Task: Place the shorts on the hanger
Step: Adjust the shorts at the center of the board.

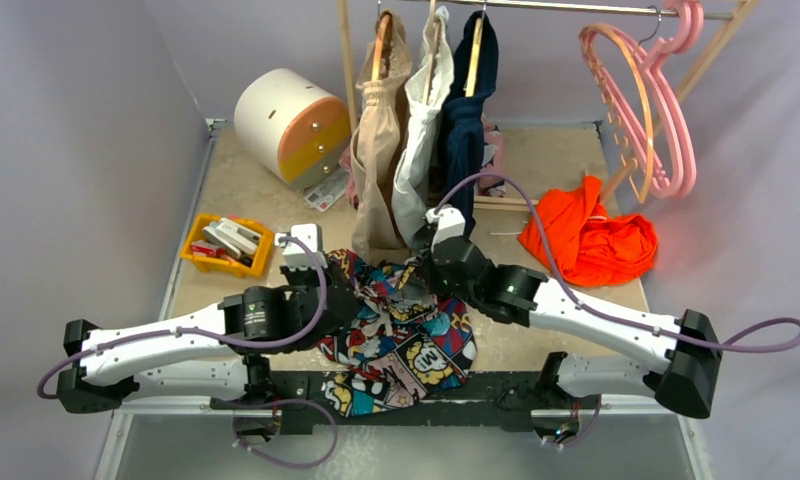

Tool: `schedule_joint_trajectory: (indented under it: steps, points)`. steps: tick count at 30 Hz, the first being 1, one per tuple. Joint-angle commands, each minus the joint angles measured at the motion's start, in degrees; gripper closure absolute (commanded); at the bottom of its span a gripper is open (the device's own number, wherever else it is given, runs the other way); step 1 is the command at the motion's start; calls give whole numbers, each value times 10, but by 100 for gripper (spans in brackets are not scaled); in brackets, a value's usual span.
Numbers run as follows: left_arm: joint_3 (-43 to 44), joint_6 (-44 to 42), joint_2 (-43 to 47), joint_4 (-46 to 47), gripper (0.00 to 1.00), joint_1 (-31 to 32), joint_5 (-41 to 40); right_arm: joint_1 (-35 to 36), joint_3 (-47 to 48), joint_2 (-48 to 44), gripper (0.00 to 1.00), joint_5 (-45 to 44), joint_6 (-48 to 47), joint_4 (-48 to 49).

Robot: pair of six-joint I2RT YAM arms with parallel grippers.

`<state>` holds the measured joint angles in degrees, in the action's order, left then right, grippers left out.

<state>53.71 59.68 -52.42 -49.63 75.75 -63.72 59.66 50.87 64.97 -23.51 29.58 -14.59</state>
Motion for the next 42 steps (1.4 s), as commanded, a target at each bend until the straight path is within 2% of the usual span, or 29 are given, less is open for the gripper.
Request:
schedule_joint_trajectory:
  steps: [1,5,14,25,33,42]
  points:
    - [24,55,3,-48,100,-3,-62,-1,12,28,100,24,3,55]
    - [16,72,3,-58,100,-3,-68,-1,8,39,99,22,14,52]
    - [8,63,-8,-39,100,-4,-58,-2,-51,2,77,59,27,54]
    - [13,55,-25,-31,100,-3,-54,-1,-83,-12,45,78,28,56]
    - [25,72,-30,-59,100,-4,-72,0,-78,-7,30,96,45,5]
    - [39,76,-42,-74,100,-3,-82,3,-58,-19,30,84,55,-72]
